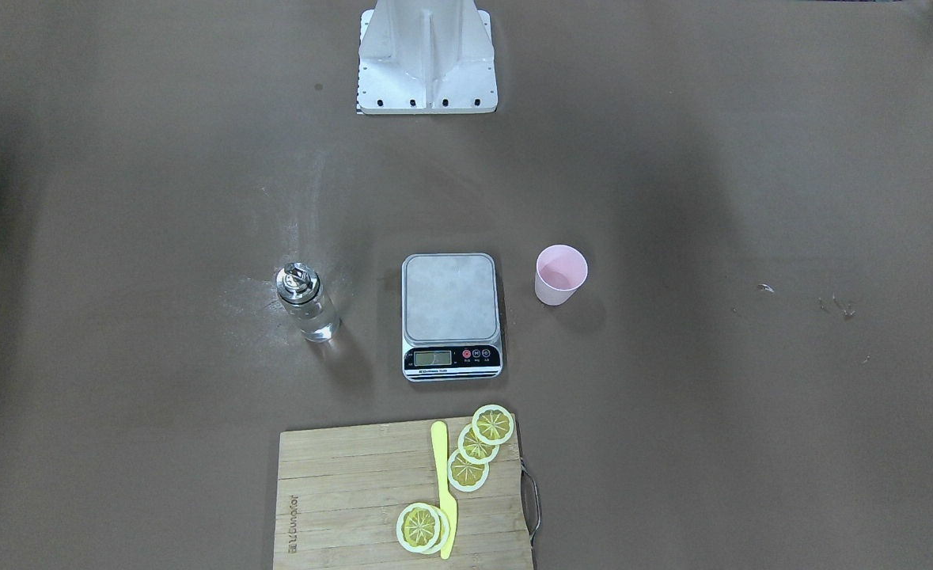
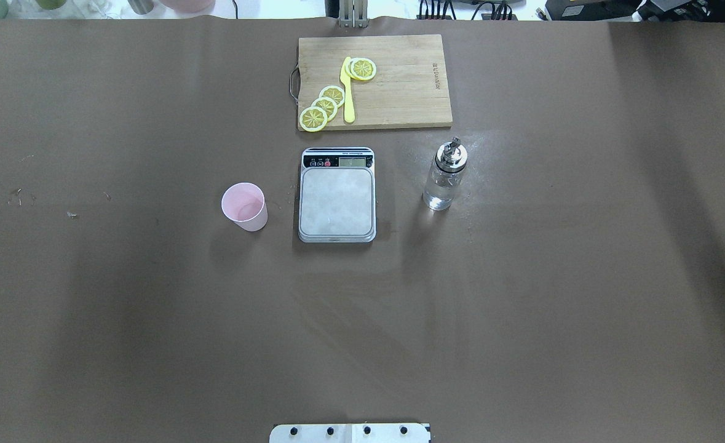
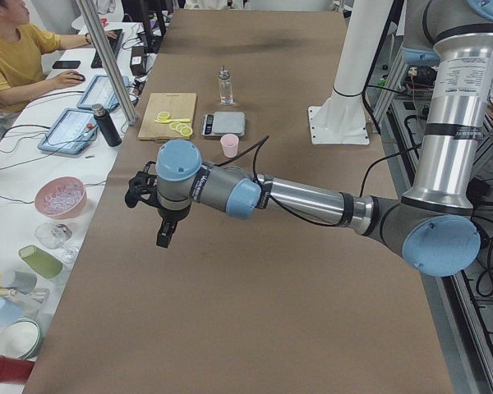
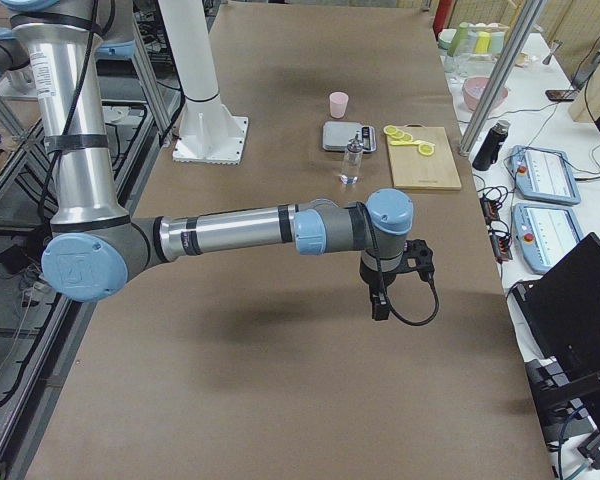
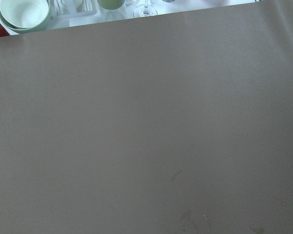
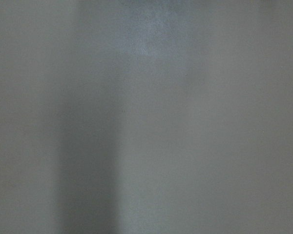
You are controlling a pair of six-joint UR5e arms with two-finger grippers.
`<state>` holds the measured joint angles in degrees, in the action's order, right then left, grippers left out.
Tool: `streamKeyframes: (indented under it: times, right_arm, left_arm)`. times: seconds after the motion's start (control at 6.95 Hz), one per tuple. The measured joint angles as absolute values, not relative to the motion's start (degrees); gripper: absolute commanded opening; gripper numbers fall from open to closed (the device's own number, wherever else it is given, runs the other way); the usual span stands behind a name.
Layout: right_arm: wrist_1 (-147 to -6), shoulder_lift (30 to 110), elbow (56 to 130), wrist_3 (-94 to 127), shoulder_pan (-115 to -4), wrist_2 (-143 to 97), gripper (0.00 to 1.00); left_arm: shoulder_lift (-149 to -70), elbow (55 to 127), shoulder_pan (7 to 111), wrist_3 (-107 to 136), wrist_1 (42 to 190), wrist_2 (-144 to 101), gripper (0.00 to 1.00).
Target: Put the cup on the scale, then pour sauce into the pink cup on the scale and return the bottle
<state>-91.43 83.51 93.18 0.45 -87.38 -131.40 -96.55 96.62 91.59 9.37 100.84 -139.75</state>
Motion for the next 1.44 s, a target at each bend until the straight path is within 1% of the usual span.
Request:
streamKeyframes:
  times: [0.43,1.01,1.44]
  right_arm:
    - [-91.5,83.3,93.0,0.7,-87.4,-131.4,1.0]
    - [-91.5,83.0,93.0,0.8,-87.4,-131.5,1.0]
    - [-91.5,82.9,93.0,1.0,-87.4,-131.5,1.0]
  left_arm:
    - [-96.1,97.0,88.8,11.8,101.0,-141.1,0.97]
    - [-95.8,92.4,88.8,2.7,100.5,-141.1,0.97]
    - [-96.1,92.2,88.8,2.6,100.4,-140.7,0.97]
